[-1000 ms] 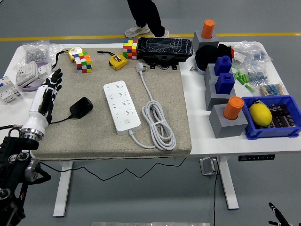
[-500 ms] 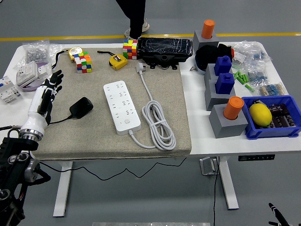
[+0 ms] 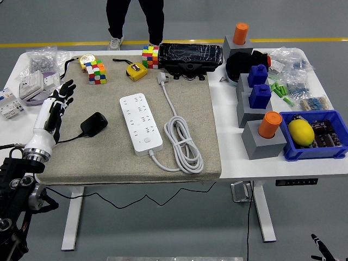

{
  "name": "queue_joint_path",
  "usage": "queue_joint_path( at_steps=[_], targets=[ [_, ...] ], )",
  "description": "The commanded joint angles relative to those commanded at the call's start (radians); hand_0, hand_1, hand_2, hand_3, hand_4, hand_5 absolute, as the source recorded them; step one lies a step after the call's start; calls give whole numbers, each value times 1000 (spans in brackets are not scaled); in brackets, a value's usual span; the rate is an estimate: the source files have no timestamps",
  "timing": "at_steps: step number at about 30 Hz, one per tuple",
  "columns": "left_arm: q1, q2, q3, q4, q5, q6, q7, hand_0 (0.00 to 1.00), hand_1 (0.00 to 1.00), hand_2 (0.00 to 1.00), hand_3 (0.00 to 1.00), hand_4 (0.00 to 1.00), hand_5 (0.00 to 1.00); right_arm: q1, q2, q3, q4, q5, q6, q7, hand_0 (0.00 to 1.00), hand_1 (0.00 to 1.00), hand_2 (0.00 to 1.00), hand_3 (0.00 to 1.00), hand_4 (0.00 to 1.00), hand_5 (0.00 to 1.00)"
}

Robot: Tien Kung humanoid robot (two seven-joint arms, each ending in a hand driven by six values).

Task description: Pick up the plug,place it near the board,insert it into the board,press the button

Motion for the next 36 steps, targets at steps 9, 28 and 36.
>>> queue_joint_path(
  at_steps=[9,28,36],
  targets=[
    [2,-3,3,-5,5,2,1,920,950,912,906,998,998,2,2,-1,0,0,0,0,787,740,726,781,998,991],
    [3,-7,-1,-8,16,9,2,918,947,912,906,998,998,2,2,-2,0,-2,-1,-1,787,741,726,780,998,992],
    [2,-5,-1,-7,18,10,2,919,945,912,906,998,998,0,2,-5,0,-1,0,-1,787,739,725,780,998,991]
  ],
)
